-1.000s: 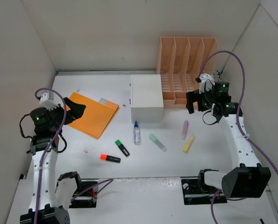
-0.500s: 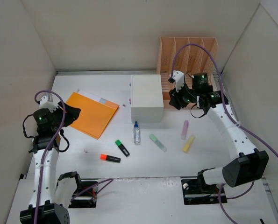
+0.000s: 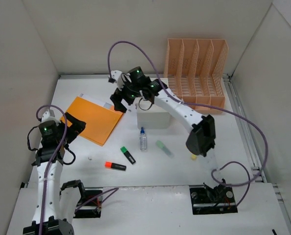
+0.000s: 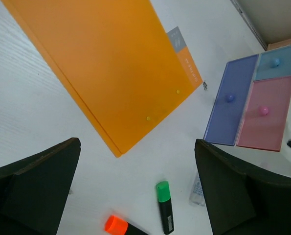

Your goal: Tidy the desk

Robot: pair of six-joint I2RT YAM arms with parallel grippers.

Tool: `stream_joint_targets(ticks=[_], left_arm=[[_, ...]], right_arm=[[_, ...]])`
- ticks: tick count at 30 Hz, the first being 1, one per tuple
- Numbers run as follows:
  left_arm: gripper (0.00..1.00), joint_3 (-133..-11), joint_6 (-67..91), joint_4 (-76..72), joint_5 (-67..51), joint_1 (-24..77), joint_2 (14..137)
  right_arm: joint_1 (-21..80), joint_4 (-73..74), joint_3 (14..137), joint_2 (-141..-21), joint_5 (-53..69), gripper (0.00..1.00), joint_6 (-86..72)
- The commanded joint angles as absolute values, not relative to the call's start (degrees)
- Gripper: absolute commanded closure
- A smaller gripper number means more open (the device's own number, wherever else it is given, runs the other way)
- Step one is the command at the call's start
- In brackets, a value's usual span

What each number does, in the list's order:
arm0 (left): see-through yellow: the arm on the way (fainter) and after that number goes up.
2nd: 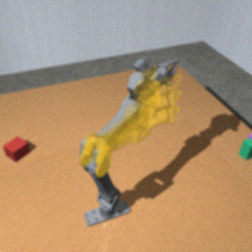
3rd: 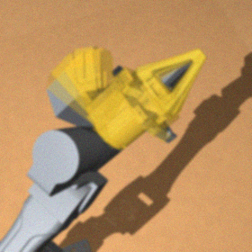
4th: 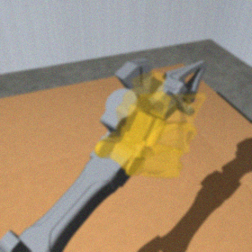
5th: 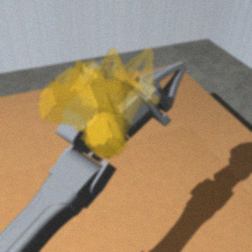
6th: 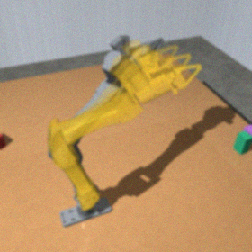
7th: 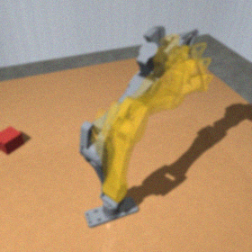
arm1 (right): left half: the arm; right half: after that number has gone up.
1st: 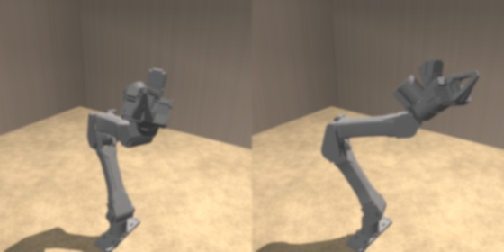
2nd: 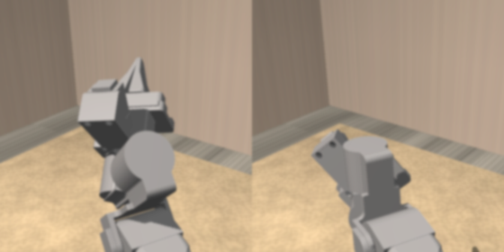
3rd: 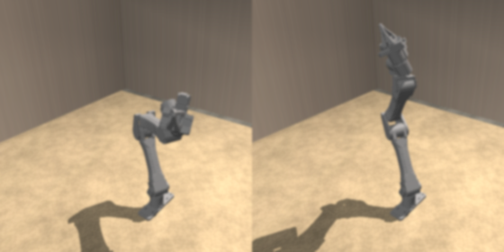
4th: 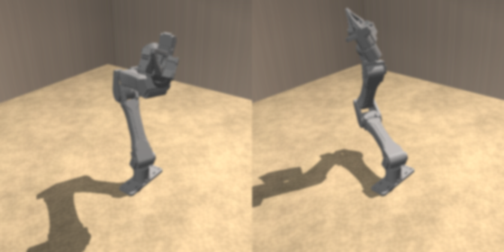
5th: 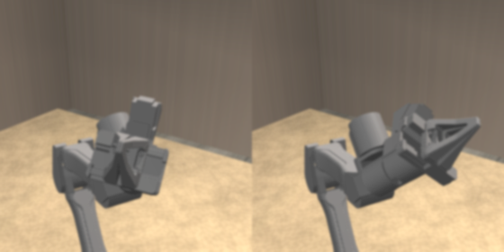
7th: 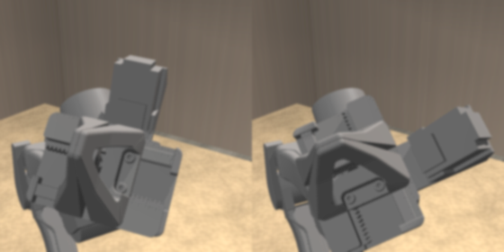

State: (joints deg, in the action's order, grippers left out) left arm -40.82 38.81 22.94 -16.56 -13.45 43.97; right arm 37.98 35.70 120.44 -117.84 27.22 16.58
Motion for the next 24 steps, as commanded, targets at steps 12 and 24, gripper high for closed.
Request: stream_joint_targets(ticks=[12, 24], left_arm=[[0.11, -32.4, 50.9, 15.6, -12.1, -13.4, 40.3], [0.4, -29.7, 54.8, 12.6, -11.3, -12.9, 42.5]], right_arm=[[43.7, 17.3, 138.5, -140.1, 7.1, 0.38, 1.0], [48.0, 6.8, 140.0, -147.1, -11.8, 0.67, 8.8]])
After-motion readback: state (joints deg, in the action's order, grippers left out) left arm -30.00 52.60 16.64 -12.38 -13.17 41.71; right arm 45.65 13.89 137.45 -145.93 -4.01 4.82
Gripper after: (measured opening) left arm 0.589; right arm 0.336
